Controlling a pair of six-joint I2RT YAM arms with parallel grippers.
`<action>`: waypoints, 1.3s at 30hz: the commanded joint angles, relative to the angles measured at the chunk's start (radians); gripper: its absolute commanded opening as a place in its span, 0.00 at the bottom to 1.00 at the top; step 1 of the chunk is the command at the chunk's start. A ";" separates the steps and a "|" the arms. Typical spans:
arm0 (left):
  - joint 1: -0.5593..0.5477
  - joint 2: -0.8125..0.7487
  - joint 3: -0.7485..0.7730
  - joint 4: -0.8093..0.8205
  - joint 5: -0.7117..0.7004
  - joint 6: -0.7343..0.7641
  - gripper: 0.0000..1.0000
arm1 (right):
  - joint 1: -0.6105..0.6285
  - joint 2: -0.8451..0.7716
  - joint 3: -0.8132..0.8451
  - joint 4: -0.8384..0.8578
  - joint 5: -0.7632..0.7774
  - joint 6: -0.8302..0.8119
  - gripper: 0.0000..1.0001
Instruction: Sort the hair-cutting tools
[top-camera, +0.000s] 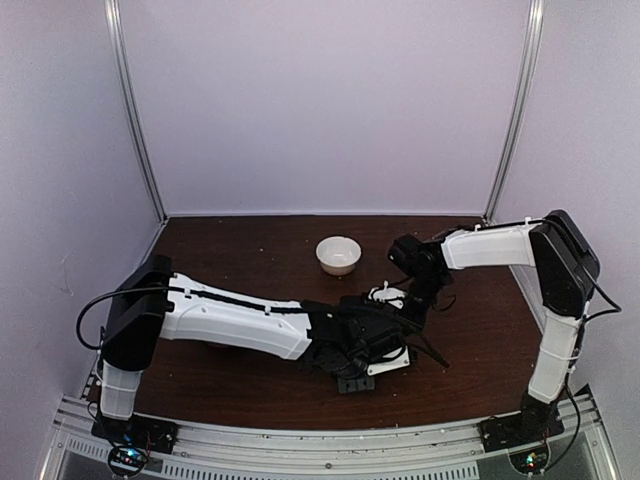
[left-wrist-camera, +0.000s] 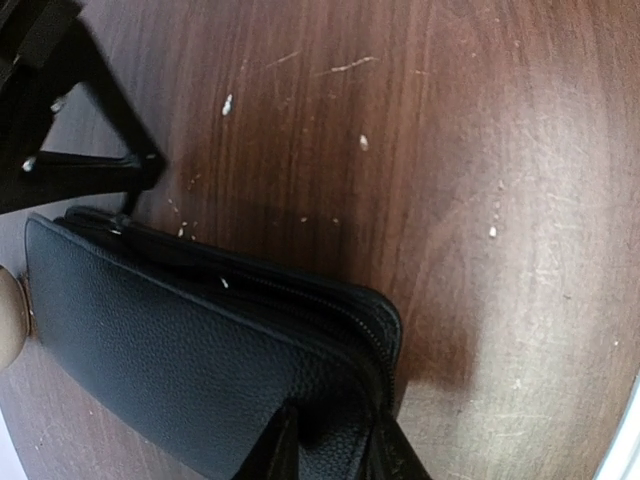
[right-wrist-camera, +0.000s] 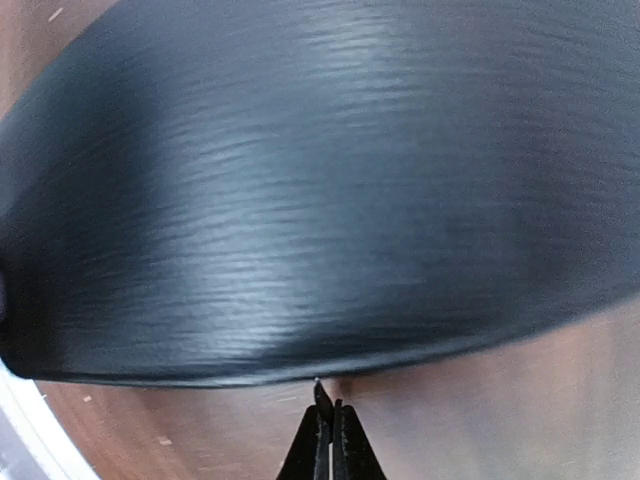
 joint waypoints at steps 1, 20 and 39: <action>0.069 0.033 0.023 0.026 -0.044 -0.045 0.24 | 0.040 -0.072 -0.078 -0.109 -0.081 -0.015 0.00; 0.060 -0.046 -0.020 0.105 0.013 -0.063 0.43 | 0.086 -0.028 -0.082 -0.188 -0.295 -0.005 0.00; 0.139 -0.176 -0.059 0.087 0.033 -0.028 0.56 | -0.246 0.039 0.152 -0.128 0.085 -0.005 0.00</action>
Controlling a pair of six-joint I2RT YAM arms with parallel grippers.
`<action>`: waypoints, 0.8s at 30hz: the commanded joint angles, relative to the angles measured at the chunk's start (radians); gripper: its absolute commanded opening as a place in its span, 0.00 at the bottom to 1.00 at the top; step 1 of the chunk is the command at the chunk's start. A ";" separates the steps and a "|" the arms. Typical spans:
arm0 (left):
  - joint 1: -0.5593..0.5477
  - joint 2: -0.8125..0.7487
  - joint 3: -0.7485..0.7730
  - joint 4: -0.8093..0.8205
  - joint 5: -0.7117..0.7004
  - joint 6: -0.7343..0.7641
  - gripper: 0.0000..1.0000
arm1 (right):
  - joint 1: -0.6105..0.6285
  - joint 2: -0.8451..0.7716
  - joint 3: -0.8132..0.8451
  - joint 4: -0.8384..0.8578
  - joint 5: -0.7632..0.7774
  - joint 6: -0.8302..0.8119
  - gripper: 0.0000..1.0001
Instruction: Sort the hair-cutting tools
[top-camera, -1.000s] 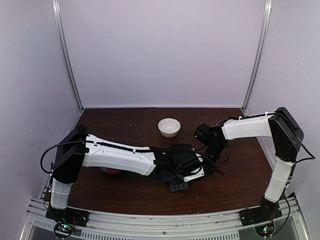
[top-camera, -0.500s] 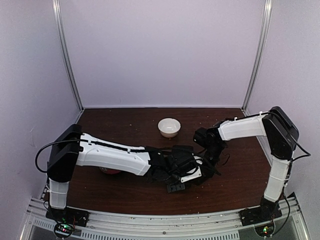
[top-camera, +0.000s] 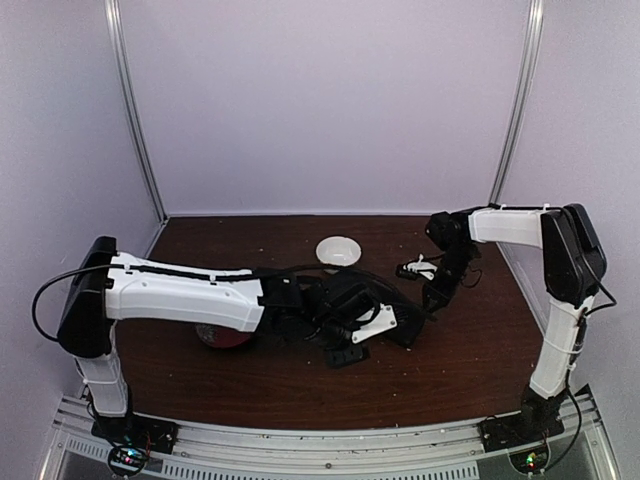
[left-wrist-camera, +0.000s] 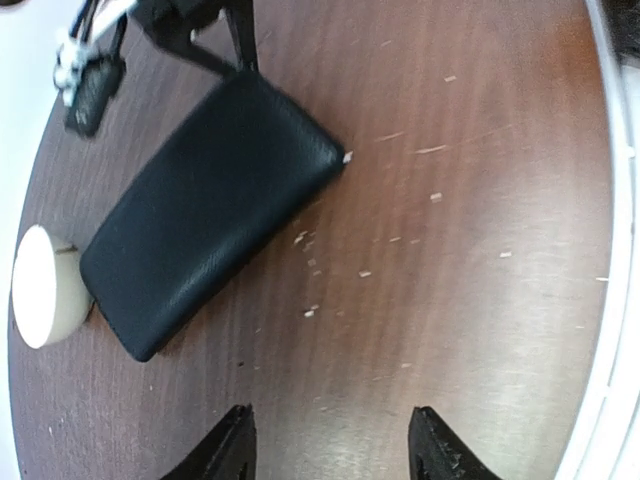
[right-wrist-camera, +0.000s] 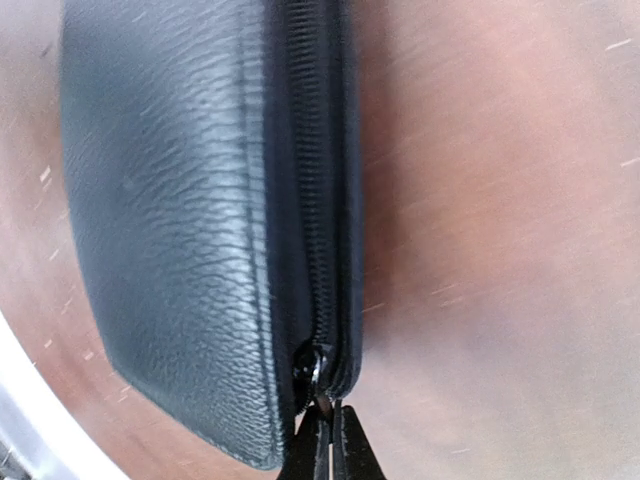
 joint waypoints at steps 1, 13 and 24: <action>0.113 0.074 0.074 0.018 -0.003 -0.010 0.58 | -0.003 0.040 0.073 0.049 0.066 0.011 0.00; 0.449 0.258 0.275 0.078 0.335 -0.284 0.65 | -0.001 0.033 0.067 0.119 0.124 -0.029 0.00; 0.500 0.389 0.324 0.122 0.445 -0.451 0.55 | 0.005 0.045 0.086 0.108 0.127 -0.034 0.00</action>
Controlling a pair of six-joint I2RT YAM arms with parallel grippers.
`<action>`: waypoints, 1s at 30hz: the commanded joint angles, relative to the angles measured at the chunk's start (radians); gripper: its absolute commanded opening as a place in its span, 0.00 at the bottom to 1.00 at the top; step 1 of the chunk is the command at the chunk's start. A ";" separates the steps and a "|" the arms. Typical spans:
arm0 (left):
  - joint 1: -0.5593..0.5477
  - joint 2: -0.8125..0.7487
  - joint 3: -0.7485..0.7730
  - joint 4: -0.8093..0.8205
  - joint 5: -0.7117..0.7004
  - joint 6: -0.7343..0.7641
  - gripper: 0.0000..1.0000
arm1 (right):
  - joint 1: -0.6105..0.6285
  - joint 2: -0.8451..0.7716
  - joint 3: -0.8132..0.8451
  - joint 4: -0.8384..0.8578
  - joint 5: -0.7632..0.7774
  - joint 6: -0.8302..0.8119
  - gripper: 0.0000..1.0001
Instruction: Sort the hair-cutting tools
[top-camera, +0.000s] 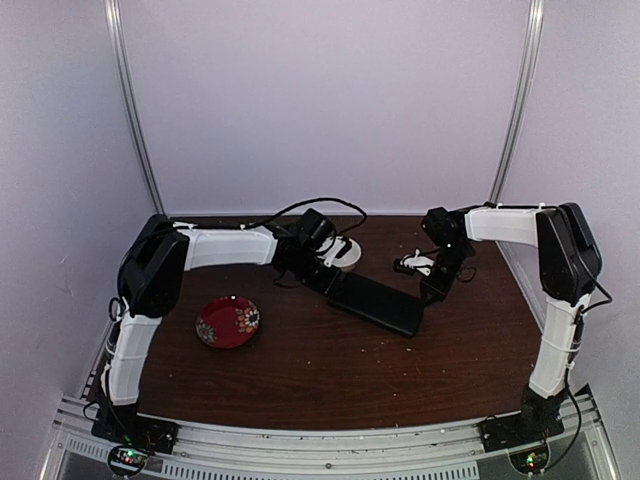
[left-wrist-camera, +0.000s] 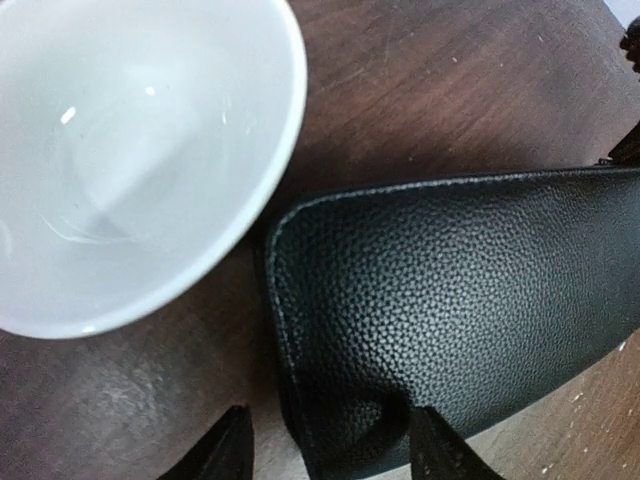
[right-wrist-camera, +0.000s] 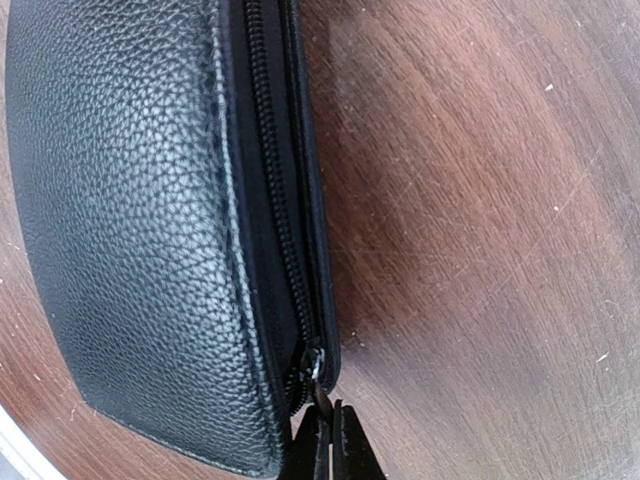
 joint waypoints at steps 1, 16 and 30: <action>0.007 0.021 0.033 0.063 0.072 -0.079 0.53 | 0.011 0.005 0.030 0.015 0.017 -0.008 0.00; 0.024 0.019 -0.054 0.127 0.177 -0.124 0.22 | 0.031 0.011 0.034 0.017 0.015 -0.015 0.00; 0.033 0.051 -0.031 0.159 0.206 -0.142 0.45 | 0.048 0.009 0.022 0.033 0.014 -0.032 0.00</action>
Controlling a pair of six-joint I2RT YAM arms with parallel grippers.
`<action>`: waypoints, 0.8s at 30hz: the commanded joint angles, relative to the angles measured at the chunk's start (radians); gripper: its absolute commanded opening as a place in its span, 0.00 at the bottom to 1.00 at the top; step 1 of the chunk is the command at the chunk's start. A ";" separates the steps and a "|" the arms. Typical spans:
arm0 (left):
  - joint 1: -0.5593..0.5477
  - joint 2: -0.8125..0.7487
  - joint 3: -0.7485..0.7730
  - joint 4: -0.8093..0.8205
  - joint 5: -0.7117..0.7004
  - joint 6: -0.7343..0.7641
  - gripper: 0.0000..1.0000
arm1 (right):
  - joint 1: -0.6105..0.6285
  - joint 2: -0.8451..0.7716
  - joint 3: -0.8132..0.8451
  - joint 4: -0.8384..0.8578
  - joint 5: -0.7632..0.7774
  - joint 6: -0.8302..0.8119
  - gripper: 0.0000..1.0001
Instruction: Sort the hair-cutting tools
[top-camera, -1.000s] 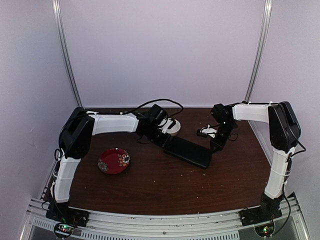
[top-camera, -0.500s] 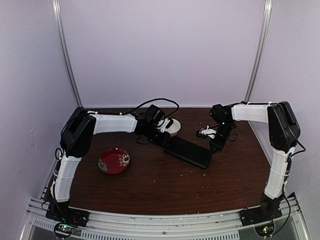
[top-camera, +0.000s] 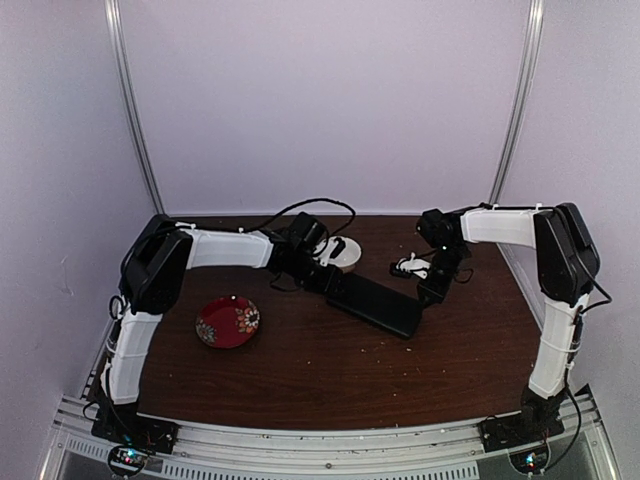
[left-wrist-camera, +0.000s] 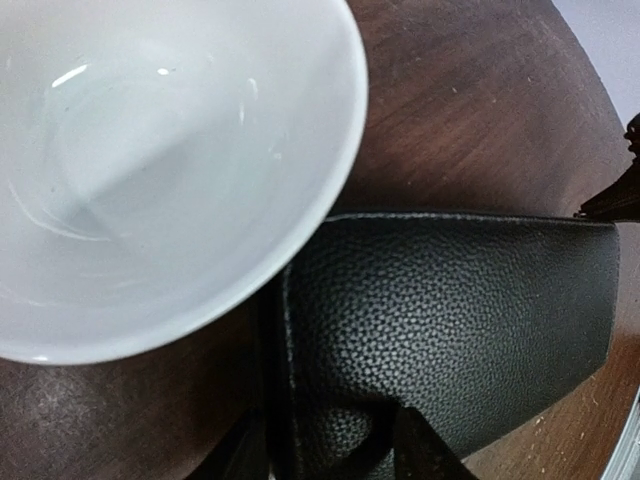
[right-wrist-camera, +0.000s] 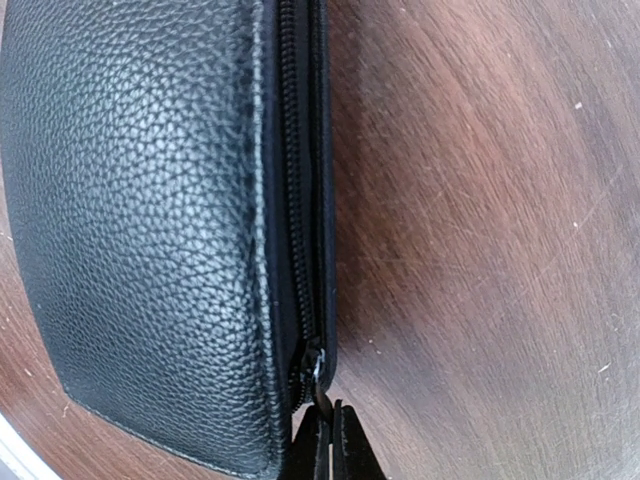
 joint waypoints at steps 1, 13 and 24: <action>0.000 0.041 0.041 0.034 0.105 -0.001 0.42 | 0.018 0.006 0.021 0.036 -0.017 -0.008 0.00; 0.000 -0.095 -0.181 0.115 0.067 -0.080 0.00 | 0.019 0.000 0.017 0.030 -0.011 -0.017 0.00; 0.000 -0.261 -0.473 0.202 -0.053 -0.248 0.00 | 0.020 -0.097 -0.130 0.082 0.064 -0.052 0.00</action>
